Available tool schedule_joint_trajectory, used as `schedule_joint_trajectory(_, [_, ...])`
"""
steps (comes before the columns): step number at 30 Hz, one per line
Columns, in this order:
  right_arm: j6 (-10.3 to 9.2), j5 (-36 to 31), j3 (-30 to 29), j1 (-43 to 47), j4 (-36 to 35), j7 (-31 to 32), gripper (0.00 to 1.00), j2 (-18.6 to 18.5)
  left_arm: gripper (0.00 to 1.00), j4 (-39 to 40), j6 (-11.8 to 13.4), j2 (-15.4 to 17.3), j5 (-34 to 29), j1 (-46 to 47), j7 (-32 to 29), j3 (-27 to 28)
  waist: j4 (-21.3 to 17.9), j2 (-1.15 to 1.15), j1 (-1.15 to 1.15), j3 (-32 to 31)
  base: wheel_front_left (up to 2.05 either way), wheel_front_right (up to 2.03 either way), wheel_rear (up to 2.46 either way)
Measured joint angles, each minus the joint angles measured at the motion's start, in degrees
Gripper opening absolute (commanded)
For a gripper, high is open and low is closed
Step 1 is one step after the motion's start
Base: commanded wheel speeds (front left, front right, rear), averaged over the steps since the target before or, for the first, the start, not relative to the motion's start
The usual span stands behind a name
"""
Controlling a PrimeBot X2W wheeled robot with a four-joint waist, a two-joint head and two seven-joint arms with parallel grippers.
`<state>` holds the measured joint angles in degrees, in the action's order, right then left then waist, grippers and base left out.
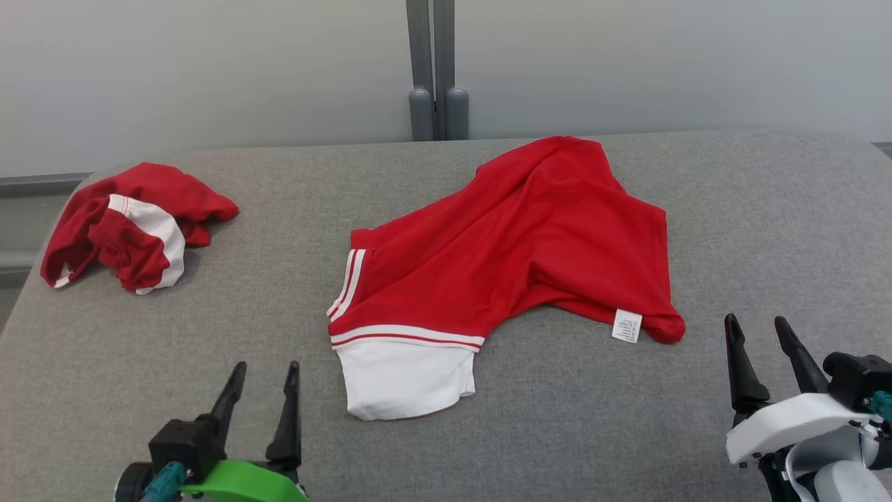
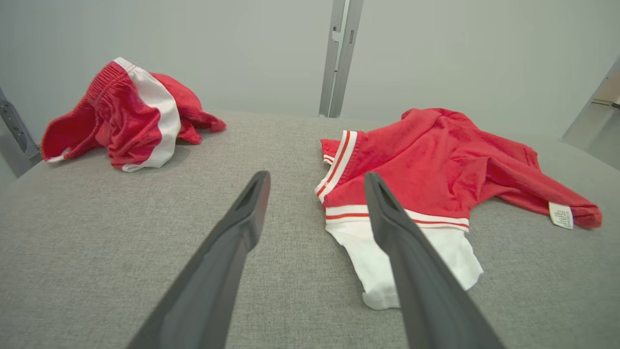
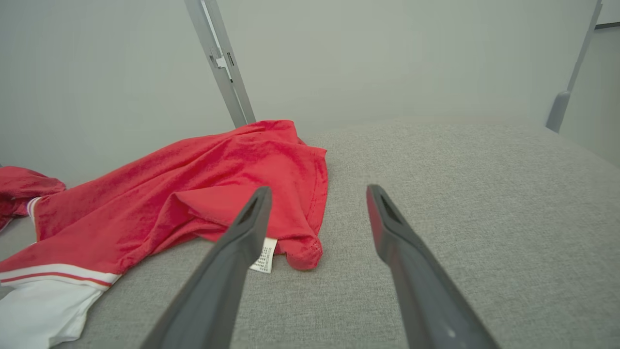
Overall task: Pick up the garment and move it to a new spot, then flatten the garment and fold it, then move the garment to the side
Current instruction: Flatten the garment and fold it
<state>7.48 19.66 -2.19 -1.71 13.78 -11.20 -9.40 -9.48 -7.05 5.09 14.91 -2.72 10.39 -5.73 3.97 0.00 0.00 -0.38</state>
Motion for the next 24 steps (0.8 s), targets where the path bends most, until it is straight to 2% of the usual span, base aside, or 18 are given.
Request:
schedule_joint_trajectory(7, [0.00, 2.92, 1.71, -4.04, 2.54, 8.38, 1.00, -1.34, 1.00, -1.91, -0.33, 1.92, 7.73, 3.16, -11.85, -6.61, 0.14, 0.00, 0.00, 2.57, 0.00, 0.00, 0.00])
schedule_joint_trajectory(13, [0.01, 7.58, 3.99, -9.83, 6.69, 18.51, 1.00, -3.15, 1.00, -2.83, -0.33, 3.63, 13.77, 5.79, -21.13, -10.03, -0.03, 0.00, 0.00, 5.79, 0.00, 0.00, 0.00])
schedule_joint_trajectory(18, [0.00, 9.43, 3.99, -13.99, 9.80, 24.55, 1.00, -4.38, 1.00, -2.99, -0.34, 4.42, 15.69, 8.55, -24.38, -12.27, 0.08, 0.00, 0.00, 8.64, 0.00, 0.00, 0.00])
schedule_joint_trajectory(24, [0.00, 10.98, 5.08, -16.46, 11.73, 27.78, 1.00, -4.72, 1.00, -4.53, -0.34, 4.88, 17.69, 10.34, -27.44, -14.60, 0.63, 0.00, 0.00, 10.94, 0.00, 0.00, 0.00])
